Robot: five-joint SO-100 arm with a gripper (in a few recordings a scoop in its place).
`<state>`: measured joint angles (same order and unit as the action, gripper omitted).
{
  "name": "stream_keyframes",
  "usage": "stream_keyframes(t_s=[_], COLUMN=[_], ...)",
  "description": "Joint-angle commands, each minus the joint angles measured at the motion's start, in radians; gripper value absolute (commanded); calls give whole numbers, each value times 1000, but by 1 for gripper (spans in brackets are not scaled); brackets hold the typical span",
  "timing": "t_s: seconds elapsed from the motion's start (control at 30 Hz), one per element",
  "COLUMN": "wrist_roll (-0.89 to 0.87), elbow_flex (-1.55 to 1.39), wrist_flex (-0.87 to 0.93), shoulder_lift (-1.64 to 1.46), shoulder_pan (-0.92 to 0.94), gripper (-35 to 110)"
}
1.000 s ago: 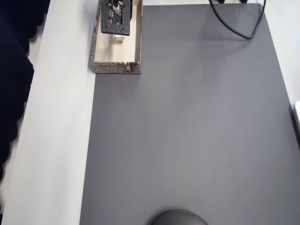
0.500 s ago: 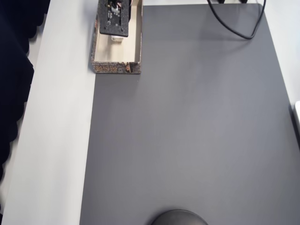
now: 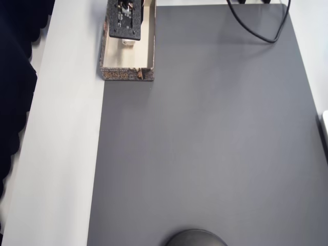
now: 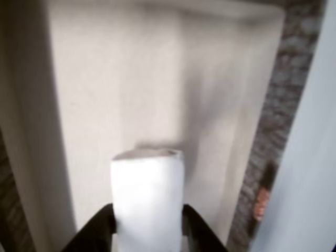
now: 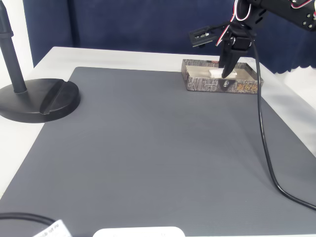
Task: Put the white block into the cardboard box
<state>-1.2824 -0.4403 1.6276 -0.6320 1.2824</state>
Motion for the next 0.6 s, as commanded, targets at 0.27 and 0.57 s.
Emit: stream_keyframes(t_s=[0.27,0.57], wrist_roll=[-26,-2], elbow_flex=[48,14], wrist_flex=[-61,-55], shoulder_lift=[-66,-135], shoulder_pan=[-31,-43], gripper=[32,35])
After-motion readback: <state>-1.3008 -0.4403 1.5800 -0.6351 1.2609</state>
